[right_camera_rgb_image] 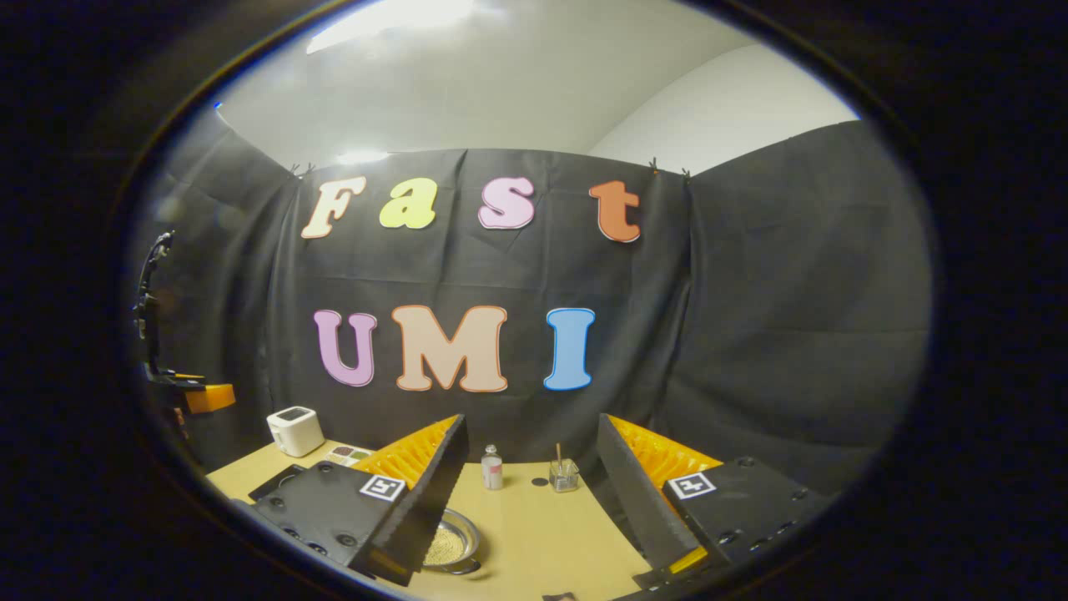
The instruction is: First push the handle of the pot to place it horizontally, then grasp the pot with both hands and set it on the induction cooktop.
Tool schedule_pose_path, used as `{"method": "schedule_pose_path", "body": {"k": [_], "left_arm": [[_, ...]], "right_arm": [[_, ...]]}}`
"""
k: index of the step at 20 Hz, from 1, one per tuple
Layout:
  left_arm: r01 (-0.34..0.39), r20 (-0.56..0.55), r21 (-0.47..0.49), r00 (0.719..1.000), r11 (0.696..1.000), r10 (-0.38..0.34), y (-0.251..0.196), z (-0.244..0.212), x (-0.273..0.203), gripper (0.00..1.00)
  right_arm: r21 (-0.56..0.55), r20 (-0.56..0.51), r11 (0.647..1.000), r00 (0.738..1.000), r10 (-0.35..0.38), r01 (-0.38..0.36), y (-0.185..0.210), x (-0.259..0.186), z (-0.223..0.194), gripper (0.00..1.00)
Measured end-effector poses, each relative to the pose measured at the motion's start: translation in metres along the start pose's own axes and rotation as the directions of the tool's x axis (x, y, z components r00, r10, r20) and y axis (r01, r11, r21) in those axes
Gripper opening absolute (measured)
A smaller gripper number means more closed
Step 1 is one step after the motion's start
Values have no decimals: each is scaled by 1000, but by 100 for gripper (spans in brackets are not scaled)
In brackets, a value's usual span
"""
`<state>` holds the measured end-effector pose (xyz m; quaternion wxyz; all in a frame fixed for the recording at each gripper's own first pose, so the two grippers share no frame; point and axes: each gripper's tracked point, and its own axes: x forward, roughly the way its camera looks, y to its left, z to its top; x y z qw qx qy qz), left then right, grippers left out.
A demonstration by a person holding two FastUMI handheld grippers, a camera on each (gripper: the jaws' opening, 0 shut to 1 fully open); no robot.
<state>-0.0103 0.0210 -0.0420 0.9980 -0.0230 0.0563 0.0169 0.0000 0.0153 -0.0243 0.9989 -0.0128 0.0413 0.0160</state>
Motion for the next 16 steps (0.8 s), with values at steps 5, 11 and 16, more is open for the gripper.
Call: {"method": "schedule_pose_path", "body": {"k": [5,11,16], "left_arm": [[-4,-4,44,1000,999,4,13,-5,0,95],[6,1,13,1000,1000,-6,26,-14,-1,95],[-22,-8,28,1000,999,22,53,-17,0,92]], "right_arm": [[14,-23,1000,1000,-3,3,11,3,-9,98],[15,-70,1000,997,21,-20,40,8,-25,95],[-4,-100,1000,995,29,-30,64,13,-41,84]]}}
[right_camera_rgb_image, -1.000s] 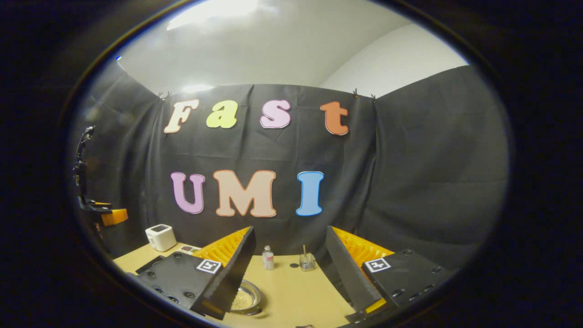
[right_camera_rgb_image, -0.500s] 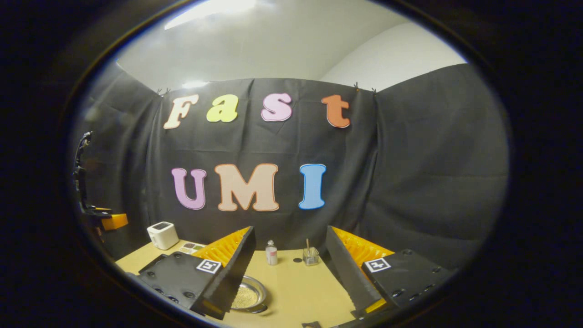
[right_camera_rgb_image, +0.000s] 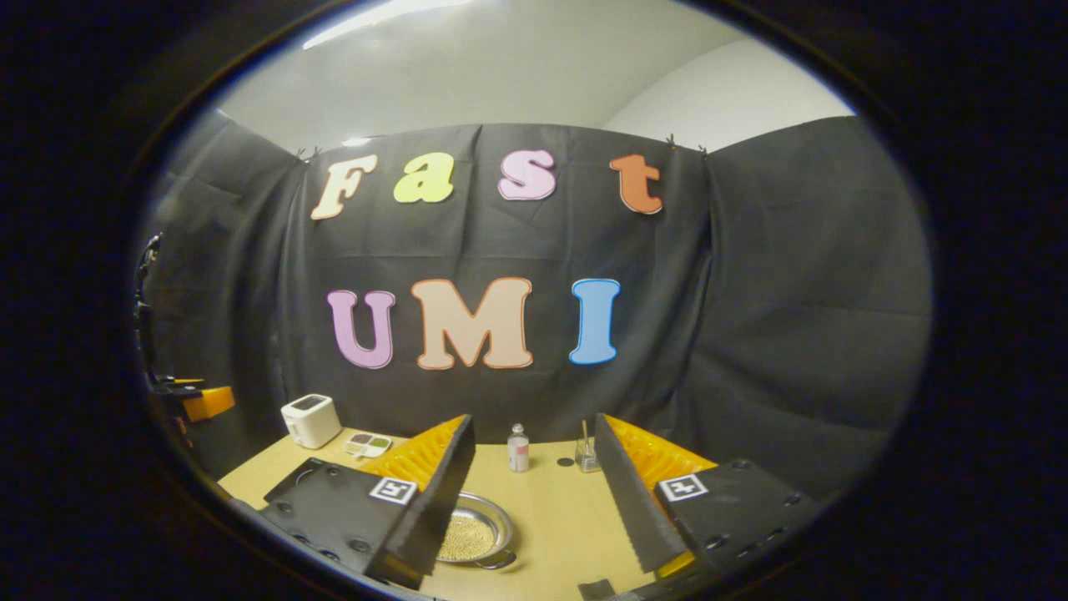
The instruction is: First push the handle of the pot to place it horizontally, then grasp the pot with both hands and set it on the induction cooktop.
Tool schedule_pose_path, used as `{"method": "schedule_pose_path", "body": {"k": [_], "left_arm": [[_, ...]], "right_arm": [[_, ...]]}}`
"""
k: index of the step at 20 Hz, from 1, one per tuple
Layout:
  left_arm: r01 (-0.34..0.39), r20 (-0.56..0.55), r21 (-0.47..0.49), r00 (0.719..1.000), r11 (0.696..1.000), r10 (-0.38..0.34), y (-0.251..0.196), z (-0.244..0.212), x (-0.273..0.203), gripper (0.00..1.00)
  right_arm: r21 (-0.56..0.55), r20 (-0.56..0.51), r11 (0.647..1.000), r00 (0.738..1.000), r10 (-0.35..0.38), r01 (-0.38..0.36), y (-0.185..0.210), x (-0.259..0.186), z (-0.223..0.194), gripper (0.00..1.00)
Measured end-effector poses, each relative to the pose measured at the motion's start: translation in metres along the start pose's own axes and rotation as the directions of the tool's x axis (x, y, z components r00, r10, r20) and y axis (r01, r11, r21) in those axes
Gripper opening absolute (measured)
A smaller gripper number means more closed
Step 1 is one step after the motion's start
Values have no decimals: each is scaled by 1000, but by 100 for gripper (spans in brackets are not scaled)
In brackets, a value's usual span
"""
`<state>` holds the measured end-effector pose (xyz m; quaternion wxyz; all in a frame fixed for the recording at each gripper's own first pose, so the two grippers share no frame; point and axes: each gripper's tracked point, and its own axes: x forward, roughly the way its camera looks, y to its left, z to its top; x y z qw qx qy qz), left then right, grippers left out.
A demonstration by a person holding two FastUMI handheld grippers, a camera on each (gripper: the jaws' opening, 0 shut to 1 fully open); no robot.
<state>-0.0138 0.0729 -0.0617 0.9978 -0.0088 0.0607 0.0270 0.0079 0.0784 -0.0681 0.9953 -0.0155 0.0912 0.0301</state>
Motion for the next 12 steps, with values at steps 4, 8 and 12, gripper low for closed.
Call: {"method": "schedule_pose_path", "body": {"k": [4,8,12], "left_arm": [[8,-12,18,1000,1000,-8,14,-8,1,92],[27,-13,45,1000,999,-26,23,-10,0,92],[41,-2,42,999,998,-41,26,-11,-3,92]], "right_arm": [[6,-50,999,998,47,-47,33,-2,-25,76],[70,-91,995,993,76,-69,54,-5,-46,32],[85,-141,993,985,96,-85,68,-2,-71,31]]}}
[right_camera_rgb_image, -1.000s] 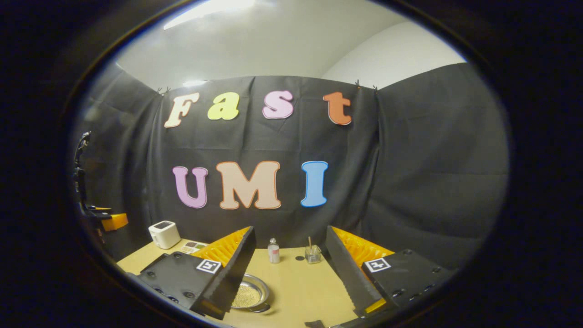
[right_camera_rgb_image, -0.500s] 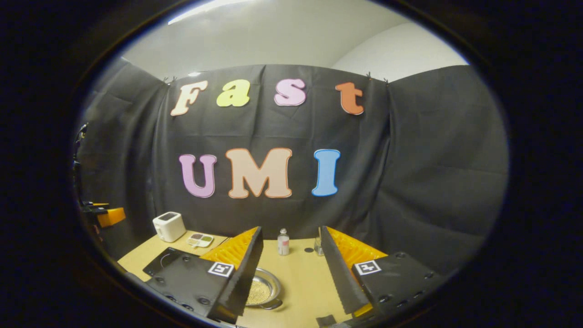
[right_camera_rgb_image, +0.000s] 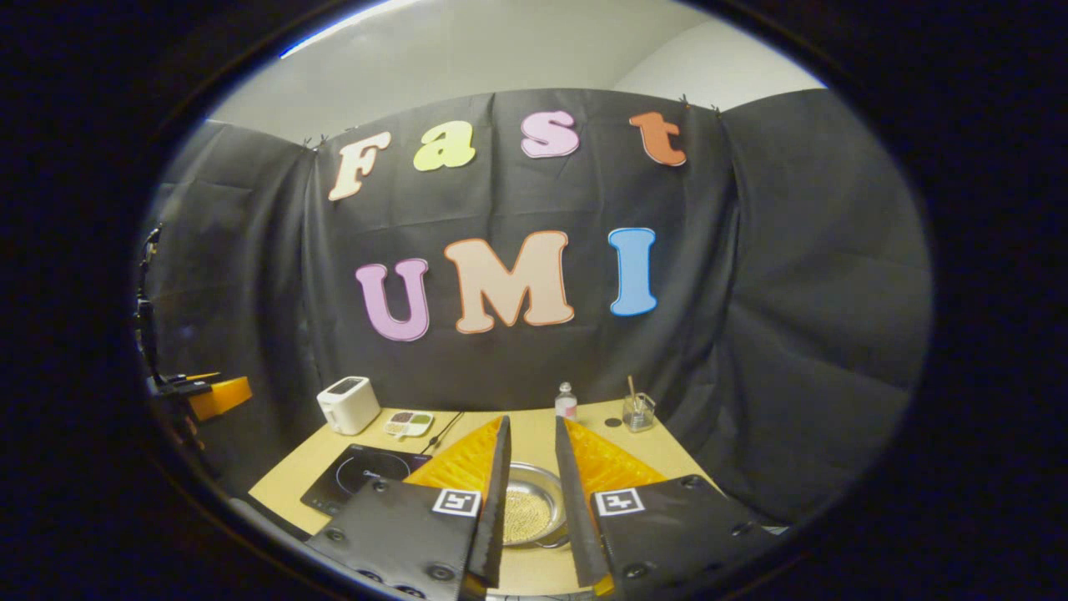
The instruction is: First push the handle of the pot to place it horizontally, then grasp the pot with both hands and set it on the induction cooktop.
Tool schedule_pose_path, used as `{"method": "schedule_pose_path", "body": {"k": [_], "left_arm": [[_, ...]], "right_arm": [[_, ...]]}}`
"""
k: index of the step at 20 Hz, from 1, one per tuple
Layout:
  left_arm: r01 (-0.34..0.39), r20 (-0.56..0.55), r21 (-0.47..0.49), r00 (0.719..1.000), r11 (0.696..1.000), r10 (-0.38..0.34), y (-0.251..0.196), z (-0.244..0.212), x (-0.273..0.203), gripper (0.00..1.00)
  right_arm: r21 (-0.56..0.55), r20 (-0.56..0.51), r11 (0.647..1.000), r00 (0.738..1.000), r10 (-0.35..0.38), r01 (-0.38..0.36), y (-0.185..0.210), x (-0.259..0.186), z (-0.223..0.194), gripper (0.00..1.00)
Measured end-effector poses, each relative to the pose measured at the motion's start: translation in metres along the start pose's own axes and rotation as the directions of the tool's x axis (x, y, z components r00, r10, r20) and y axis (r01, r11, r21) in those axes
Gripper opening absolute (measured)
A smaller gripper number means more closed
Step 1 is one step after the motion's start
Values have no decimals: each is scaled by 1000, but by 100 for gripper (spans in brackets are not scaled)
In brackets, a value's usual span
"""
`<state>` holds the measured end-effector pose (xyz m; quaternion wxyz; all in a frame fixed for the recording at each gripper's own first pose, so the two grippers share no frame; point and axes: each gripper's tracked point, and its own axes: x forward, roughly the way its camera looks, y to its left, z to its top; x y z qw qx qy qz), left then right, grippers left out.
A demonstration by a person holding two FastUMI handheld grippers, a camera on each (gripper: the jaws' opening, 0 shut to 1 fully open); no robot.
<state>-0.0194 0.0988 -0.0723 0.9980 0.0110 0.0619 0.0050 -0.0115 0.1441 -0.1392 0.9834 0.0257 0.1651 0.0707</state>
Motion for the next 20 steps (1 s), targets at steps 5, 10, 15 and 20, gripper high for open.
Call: {"method": "schedule_pose_path", "body": {"k": [5,10,15,20], "left_arm": [[9,1,-11,1000,1000,-9,2,-6,-5,92],[11,-6,-11,1000,1000,-11,2,-11,-9,92],[-2,-16,0,1000,1000,2,3,-19,-8,92],[-20,-36,20,999,1000,21,-2,-28,4,95]], "right_arm": [[-8,-39,999,999,-33,33,2,8,-25,10],[12,-117,999,993,-34,36,-1,13,-57,2],[60,-243,998,970,-12,27,-4,14,-105,2],[142,-388,990,920,57,-1,0,21,-157,0]]}}
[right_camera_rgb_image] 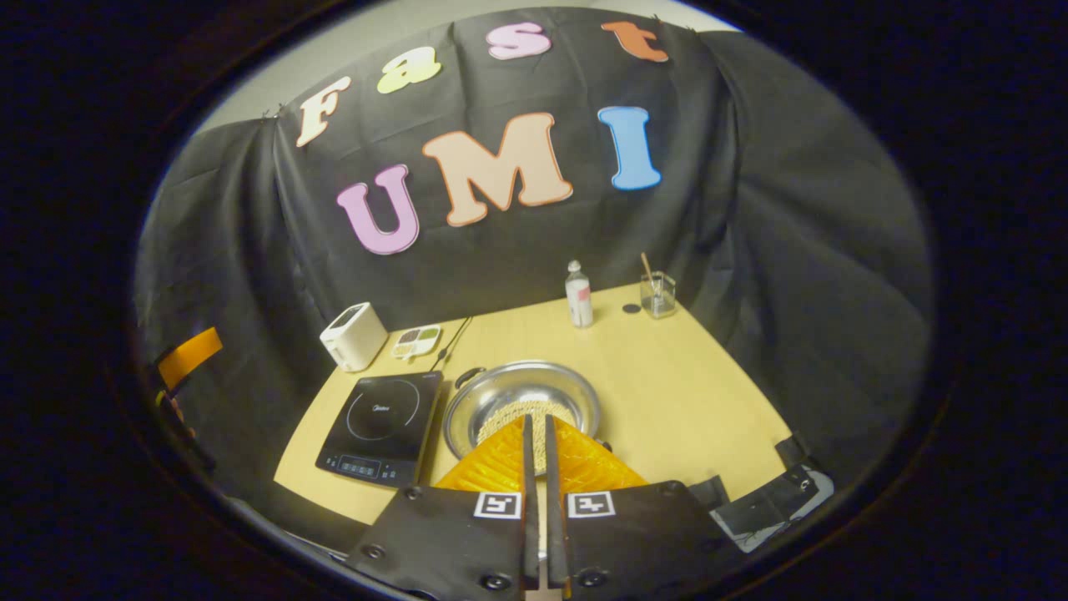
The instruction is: First push the handle of the pot to place it horizontally, then grasp the pot with both hands and set it on the induction cooktop.
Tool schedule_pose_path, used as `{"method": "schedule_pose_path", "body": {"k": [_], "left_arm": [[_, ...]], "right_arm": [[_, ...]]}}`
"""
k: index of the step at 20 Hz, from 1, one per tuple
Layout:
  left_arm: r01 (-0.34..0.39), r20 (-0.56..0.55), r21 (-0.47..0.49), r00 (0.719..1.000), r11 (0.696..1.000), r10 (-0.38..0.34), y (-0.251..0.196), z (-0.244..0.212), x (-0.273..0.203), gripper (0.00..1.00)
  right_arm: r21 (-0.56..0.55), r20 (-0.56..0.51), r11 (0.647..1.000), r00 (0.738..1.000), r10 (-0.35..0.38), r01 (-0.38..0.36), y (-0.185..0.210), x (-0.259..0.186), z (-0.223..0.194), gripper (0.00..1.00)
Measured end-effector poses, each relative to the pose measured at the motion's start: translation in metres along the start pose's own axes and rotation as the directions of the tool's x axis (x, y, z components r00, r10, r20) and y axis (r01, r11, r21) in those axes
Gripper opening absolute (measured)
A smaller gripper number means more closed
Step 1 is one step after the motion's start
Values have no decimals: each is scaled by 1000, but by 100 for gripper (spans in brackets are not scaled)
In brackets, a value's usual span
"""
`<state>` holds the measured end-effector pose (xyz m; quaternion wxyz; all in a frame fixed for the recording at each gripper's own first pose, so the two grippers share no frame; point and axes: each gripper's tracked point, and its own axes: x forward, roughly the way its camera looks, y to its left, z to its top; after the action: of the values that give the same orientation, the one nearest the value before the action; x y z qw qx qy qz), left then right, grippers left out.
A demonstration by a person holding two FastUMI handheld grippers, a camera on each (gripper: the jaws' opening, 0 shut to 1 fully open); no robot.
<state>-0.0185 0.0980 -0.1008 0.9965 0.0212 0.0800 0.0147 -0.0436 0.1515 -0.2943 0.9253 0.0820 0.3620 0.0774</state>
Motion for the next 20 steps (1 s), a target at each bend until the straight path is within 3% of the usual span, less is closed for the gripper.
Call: {"method": "schedule_pose_path", "body": {"k": [1,2,3,4,5,9,12,18,19,20], "left_arm": [[-2,-2,-2,1000,1000,2,-2,-1,5,92],[-6,-2,-7,1000,1000,6,-5,0,11,95],[-10,0,-15,1000,1000,10,-8,0,17,92],[-11,0,-21,1000,1000,11,-12,0,24,92],[-10,-3,-25,1000,1000,10,-15,1,27,92],[-19,-5,-31,1000,999,19,-24,0,48,96],[-36,-24,-30,999,999,35,-30,-7,61,92],[-58,-82,-22,995,998,56,-46,-25,77,96],[-67,-89,-16,994,998,66,-47,-27,78,92],[-73,-93,-18,993,997,71,-51,-27,80,96]], "right_arm": [[5,-32,1000,999,-5,5,-5,6,-9,6],[10,-72,1000,997,-12,13,-10,14,-18,15],[19,-110,1000,994,-11,13,-14,22,-27,15],[36,-155,999,988,-4,9,-16,30,-36,0],[53,-193,999,981,7,3,-16,36,-44,6],[135,-334,991,941,60,-15,-15,57,-77,6],[192,-432,981,896,100,-17,-12,75,-99,5],[250,-607,968,779,158,-1,-13,97,-148,6],[266,-627,964,760,171,3,-13,101,-155,6],[280,-647,960,741,181,10,-12,108,-161,6]]}}
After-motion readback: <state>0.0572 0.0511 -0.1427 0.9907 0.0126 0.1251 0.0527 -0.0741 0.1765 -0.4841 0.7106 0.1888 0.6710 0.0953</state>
